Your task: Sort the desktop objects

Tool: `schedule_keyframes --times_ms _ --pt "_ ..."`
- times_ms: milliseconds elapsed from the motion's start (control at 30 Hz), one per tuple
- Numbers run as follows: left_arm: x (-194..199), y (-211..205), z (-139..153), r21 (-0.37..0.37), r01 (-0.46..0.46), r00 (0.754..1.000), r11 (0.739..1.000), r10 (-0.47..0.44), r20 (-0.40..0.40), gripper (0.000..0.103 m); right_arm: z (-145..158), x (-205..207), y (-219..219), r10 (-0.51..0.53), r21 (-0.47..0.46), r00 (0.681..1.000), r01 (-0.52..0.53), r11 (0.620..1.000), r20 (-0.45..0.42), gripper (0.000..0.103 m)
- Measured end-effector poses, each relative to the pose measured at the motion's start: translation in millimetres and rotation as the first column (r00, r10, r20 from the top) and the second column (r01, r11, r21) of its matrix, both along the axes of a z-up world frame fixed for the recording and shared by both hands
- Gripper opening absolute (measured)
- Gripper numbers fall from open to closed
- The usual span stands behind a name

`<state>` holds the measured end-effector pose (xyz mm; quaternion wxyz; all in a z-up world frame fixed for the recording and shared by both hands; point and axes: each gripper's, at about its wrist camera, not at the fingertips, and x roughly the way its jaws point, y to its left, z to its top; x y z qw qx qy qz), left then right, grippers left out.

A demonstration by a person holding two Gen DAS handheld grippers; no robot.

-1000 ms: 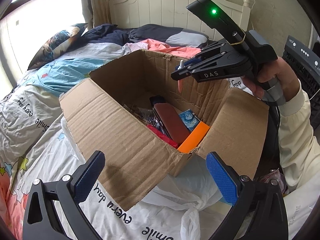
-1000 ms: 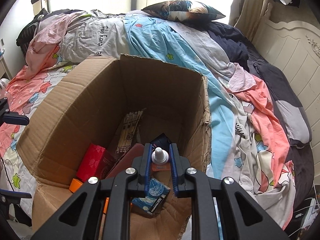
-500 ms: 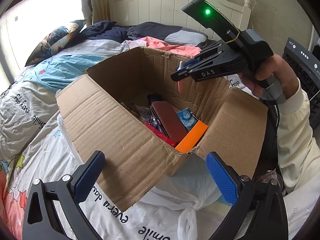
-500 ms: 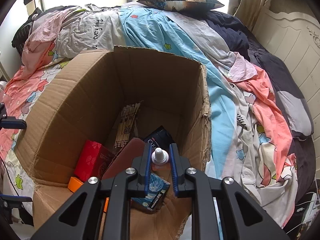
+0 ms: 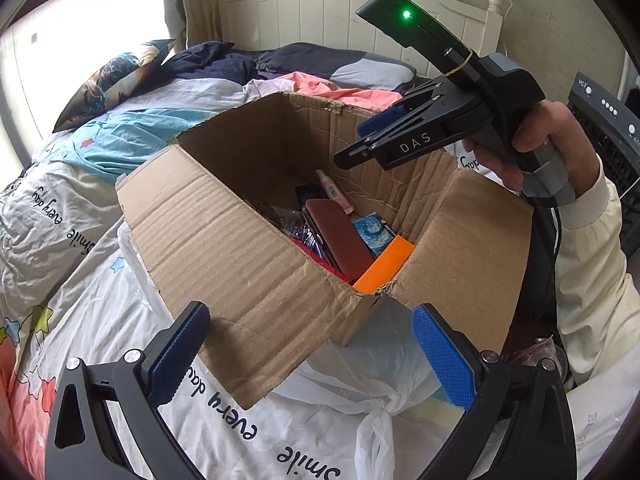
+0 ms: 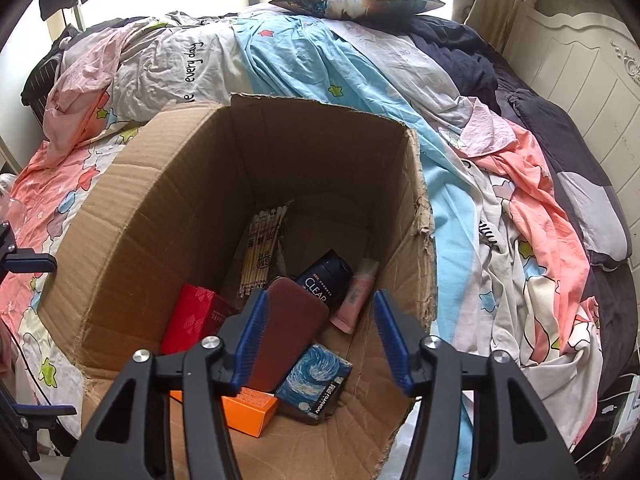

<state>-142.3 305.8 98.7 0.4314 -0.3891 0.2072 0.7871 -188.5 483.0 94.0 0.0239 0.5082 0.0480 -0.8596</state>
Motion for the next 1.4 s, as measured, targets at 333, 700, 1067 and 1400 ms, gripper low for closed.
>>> schedule_keyframes --times_ms 333,700,1067,1400 --pt "-3 -10 2 0.002 -0.063 0.997 0.998 0.063 0.043 0.103 11 17 -22 0.029 0.058 0.999 -0.026 0.998 -0.046 0.066" --pt "-2 -33 15 0.027 -0.197 0.980 0.980 0.198 -0.001 0.103 15 30 -42 0.044 0.093 0.998 -0.039 0.995 -0.053 0.066" --pt "-2 -57 17 0.054 -0.254 0.967 0.966 0.253 0.020 0.103 15 46 -63 0.062 0.106 0.996 -0.055 0.993 -0.063 0.066" --pt "7 -79 8 0.043 -0.309 0.951 0.950 0.310 -0.014 0.103 19 64 -92 0.108 0.094 0.990 -0.100 0.991 -0.086 0.066"
